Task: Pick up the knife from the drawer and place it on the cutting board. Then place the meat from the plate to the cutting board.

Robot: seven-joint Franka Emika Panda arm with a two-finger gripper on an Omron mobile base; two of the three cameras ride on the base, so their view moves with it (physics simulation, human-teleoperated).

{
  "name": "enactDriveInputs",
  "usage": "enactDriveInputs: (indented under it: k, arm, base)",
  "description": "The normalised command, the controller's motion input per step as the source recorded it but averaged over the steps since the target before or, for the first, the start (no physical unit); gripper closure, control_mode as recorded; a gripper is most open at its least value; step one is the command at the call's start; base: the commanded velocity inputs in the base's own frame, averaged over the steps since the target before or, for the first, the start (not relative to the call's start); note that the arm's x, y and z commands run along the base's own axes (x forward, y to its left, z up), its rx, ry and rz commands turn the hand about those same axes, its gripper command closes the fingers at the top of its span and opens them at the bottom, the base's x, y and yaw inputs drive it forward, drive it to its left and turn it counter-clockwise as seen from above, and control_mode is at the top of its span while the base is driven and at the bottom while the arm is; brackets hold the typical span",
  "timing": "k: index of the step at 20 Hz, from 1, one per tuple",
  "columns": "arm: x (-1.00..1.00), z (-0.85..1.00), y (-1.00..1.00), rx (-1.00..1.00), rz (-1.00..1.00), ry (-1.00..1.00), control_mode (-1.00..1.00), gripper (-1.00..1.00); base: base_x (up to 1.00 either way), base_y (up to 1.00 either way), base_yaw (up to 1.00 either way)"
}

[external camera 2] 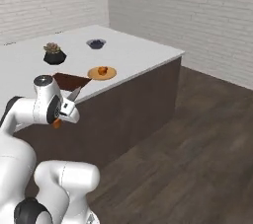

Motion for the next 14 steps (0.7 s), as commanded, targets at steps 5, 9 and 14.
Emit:
enactDriveInputs:
  k: [5,9,14]
  arm:
    - [0.0,0.0,0.0,0.0,0.0,0.0,1.0,1.0]
    - [0.0,0.0,0.0,0.0,0.0,0.0,1.0,1.0]
    - [0.0,0.0,0.0,0.0,0.0,0.0,1.0,1.0]
  base:
    - [0.75,-0.68,0.57]
    - [0.36,-0.73,0.58]
    - [0.06,-0.67,0.6]
